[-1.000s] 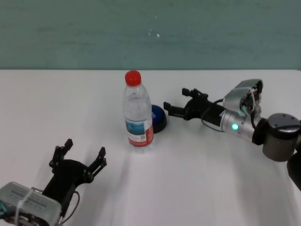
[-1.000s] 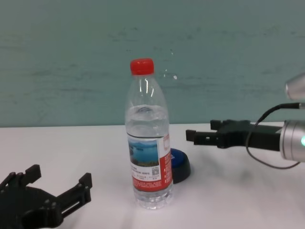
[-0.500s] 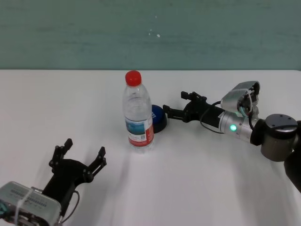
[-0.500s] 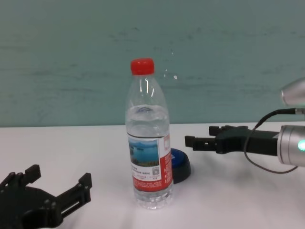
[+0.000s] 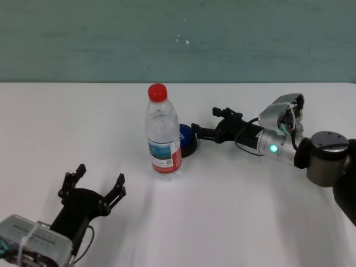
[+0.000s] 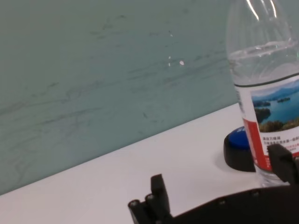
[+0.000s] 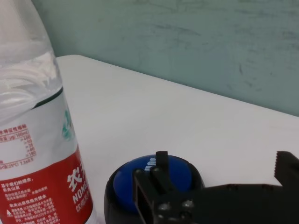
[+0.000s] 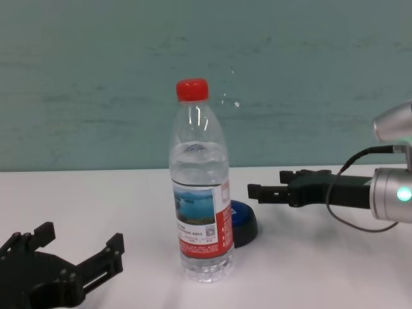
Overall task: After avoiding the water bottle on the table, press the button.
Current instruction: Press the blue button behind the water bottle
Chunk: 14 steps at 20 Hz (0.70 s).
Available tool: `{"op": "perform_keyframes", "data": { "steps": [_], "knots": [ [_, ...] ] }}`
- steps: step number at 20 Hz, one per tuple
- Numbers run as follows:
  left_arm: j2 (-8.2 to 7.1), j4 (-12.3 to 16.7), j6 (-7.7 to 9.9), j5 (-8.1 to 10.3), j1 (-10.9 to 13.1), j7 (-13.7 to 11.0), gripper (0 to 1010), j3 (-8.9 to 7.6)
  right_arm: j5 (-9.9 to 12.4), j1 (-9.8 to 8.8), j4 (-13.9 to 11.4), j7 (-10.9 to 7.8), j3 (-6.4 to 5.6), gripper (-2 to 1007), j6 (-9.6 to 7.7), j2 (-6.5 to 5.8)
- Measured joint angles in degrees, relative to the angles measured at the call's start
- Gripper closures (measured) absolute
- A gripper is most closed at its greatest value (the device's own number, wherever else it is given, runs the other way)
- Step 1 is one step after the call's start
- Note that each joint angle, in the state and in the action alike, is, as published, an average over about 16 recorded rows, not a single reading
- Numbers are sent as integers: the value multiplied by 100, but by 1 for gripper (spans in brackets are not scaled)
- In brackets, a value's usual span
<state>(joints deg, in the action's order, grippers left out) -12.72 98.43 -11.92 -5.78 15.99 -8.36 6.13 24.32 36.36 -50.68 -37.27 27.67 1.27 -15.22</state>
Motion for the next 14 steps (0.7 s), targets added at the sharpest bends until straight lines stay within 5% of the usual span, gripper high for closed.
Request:
{"op": "perform_keyframes", "data": {
  "steps": [14],
  "knots": [
    [0, 0, 0, 0, 0, 0, 10, 0, -103, 465, 819, -281, 30, 1, 205, 331]
  ]
}}
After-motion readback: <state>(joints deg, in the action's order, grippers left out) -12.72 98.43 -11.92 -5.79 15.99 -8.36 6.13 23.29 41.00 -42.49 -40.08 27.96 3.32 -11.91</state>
